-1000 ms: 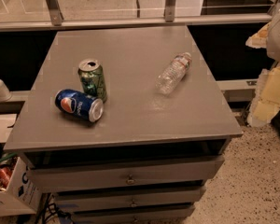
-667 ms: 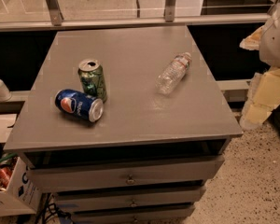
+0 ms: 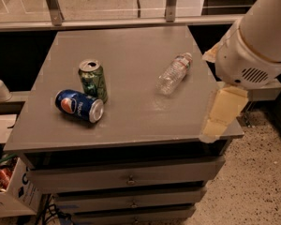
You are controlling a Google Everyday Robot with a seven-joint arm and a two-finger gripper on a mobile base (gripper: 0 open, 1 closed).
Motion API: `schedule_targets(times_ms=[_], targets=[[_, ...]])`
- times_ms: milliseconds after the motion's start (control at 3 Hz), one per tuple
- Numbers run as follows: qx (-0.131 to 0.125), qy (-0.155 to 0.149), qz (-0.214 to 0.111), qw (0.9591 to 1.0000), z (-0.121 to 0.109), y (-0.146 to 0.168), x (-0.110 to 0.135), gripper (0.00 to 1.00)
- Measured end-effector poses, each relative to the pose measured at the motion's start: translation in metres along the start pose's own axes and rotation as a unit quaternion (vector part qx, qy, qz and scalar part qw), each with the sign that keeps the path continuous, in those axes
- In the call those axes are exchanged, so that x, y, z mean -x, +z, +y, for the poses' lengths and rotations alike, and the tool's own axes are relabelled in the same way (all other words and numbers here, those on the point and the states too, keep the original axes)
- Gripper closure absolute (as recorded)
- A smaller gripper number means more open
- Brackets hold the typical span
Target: Place pepsi can upright
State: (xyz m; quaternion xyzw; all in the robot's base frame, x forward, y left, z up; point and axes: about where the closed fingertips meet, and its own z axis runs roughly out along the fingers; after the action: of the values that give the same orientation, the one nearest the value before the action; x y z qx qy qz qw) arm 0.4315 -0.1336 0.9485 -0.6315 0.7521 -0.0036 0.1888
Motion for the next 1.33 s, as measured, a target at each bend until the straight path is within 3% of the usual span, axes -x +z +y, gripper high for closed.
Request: schedule_targets(times_ms=[667, 1000, 1333], targets=[[0.035, -0.022, -0.012, 0.9991, 0.031, 0.056, 0.065, 0.0], [0.042, -0.032, -0.014, 0.9985, 0.039, 0.076, 0.1, 0.0], [0.042, -0.032, -0.014, 0.9985, 0.039, 0.076, 0.1, 0.0]])
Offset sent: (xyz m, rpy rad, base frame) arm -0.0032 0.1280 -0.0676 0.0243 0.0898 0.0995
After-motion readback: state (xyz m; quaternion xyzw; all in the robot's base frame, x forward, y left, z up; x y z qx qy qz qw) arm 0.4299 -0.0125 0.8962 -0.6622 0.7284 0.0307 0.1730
